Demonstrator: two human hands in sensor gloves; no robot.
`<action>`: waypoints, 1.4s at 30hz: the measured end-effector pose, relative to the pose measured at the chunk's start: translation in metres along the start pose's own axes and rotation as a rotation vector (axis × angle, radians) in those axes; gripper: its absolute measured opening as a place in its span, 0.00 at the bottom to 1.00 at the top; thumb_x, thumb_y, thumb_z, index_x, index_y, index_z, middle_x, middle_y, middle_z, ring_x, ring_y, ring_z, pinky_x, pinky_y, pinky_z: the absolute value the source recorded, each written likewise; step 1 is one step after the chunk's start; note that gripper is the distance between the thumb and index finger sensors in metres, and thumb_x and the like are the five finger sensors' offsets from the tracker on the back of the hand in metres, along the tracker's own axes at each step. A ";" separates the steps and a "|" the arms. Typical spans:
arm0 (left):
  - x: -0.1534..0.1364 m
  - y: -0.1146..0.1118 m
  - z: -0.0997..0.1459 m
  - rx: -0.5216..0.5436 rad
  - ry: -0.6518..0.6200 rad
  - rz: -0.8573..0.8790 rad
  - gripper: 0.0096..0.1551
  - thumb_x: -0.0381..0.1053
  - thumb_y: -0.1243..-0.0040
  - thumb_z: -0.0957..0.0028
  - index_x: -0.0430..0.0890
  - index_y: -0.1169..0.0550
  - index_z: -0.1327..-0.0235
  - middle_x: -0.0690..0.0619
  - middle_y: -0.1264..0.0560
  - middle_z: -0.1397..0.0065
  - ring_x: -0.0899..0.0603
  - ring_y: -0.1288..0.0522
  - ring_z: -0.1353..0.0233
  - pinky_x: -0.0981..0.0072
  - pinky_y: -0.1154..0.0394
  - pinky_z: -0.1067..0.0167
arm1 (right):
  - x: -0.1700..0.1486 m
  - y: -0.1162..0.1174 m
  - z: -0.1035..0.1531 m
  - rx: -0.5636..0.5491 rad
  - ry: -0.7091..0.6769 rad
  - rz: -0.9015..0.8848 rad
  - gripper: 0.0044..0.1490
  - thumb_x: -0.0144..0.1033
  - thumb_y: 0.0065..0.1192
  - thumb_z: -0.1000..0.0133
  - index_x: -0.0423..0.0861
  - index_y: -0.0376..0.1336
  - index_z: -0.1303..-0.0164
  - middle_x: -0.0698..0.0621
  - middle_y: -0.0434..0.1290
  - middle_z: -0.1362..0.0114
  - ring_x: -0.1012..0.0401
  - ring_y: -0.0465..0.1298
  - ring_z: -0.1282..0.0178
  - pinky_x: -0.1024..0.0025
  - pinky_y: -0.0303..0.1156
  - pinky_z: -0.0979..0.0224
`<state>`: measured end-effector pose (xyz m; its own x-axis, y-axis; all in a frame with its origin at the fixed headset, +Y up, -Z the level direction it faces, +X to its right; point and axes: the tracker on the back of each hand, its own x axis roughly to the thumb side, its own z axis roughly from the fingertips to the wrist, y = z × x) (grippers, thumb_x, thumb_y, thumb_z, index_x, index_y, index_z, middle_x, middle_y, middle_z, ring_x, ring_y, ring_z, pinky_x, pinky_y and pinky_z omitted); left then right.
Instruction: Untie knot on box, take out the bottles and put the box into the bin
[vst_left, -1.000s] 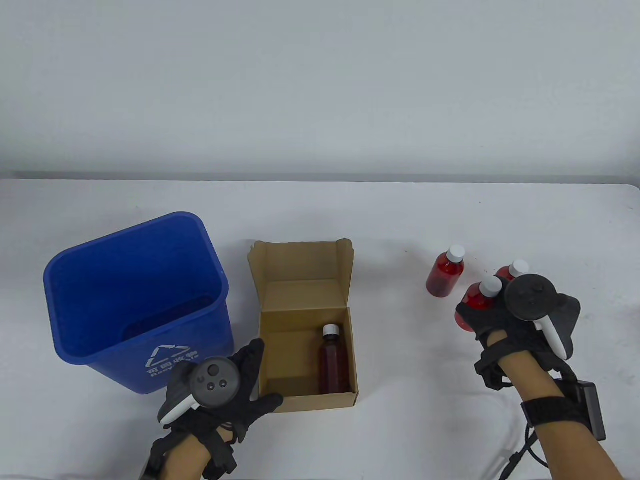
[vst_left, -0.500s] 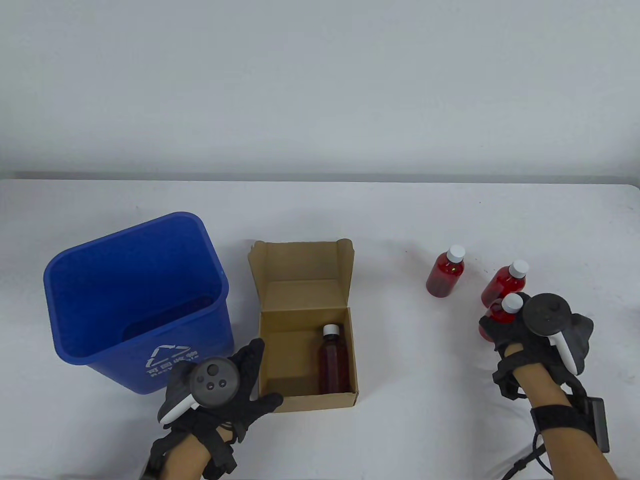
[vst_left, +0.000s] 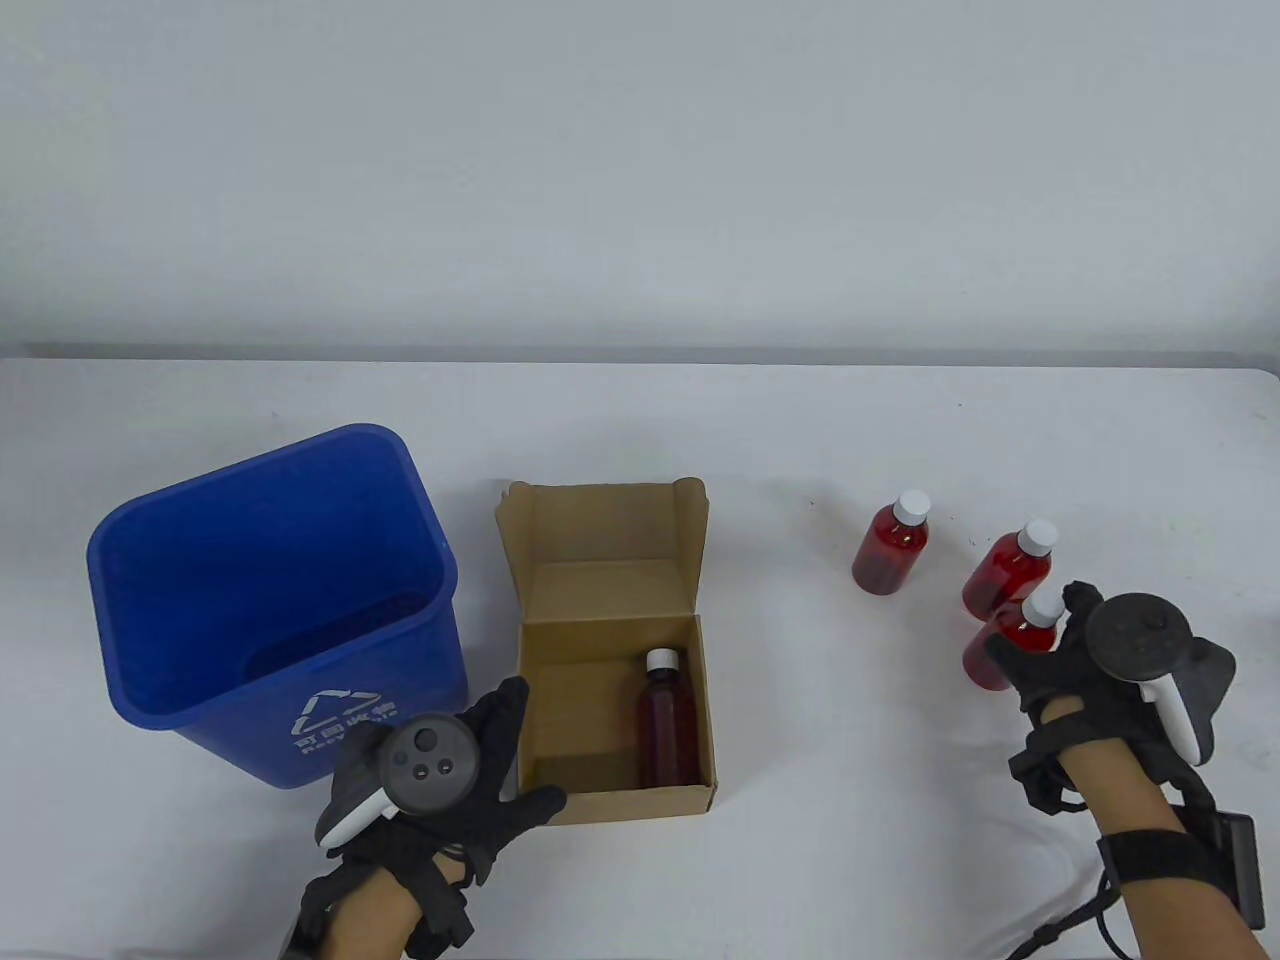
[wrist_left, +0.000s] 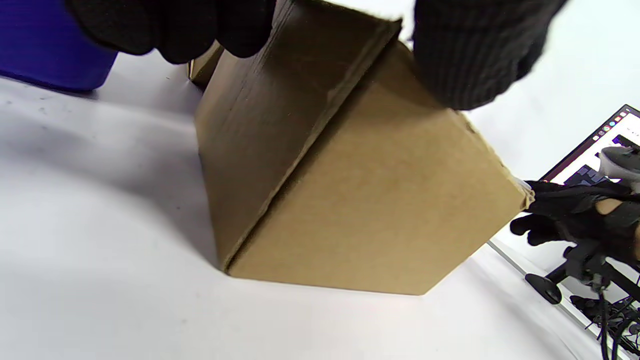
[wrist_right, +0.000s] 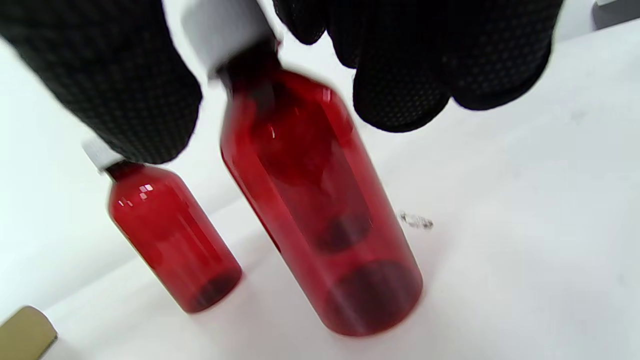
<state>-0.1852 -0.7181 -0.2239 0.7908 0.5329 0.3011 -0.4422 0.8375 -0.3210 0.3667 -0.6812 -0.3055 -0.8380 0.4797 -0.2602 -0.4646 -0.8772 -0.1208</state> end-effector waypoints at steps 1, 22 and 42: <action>0.000 0.000 0.000 0.001 0.000 0.000 0.63 0.67 0.40 0.52 0.38 0.58 0.21 0.32 0.48 0.19 0.19 0.42 0.23 0.27 0.40 0.30 | 0.003 -0.006 0.002 -0.010 -0.007 -0.002 0.61 0.56 0.72 0.52 0.36 0.42 0.26 0.38 0.49 0.25 0.44 0.72 0.40 0.51 0.71 0.42; 0.001 0.000 0.000 0.005 -0.004 -0.014 0.63 0.67 0.40 0.52 0.38 0.57 0.20 0.32 0.48 0.19 0.19 0.42 0.23 0.27 0.40 0.30 | 0.215 -0.030 0.092 0.028 -0.516 0.173 0.53 0.53 0.70 0.50 0.36 0.49 0.27 0.38 0.56 0.25 0.47 0.76 0.46 0.58 0.75 0.49; 0.004 -0.001 0.001 0.004 -0.013 -0.050 0.62 0.67 0.39 0.52 0.38 0.56 0.20 0.32 0.48 0.19 0.19 0.43 0.23 0.27 0.40 0.30 | 0.321 0.123 0.108 0.401 -0.459 0.587 0.50 0.53 0.70 0.50 0.35 0.55 0.29 0.36 0.62 0.28 0.50 0.80 0.55 0.61 0.78 0.56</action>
<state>-0.1823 -0.7164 -0.2212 0.8064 0.4920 0.3282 -0.4040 0.8635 -0.3019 0.0098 -0.6328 -0.3004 -0.9679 -0.0147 0.2509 0.0882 -0.9547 0.2843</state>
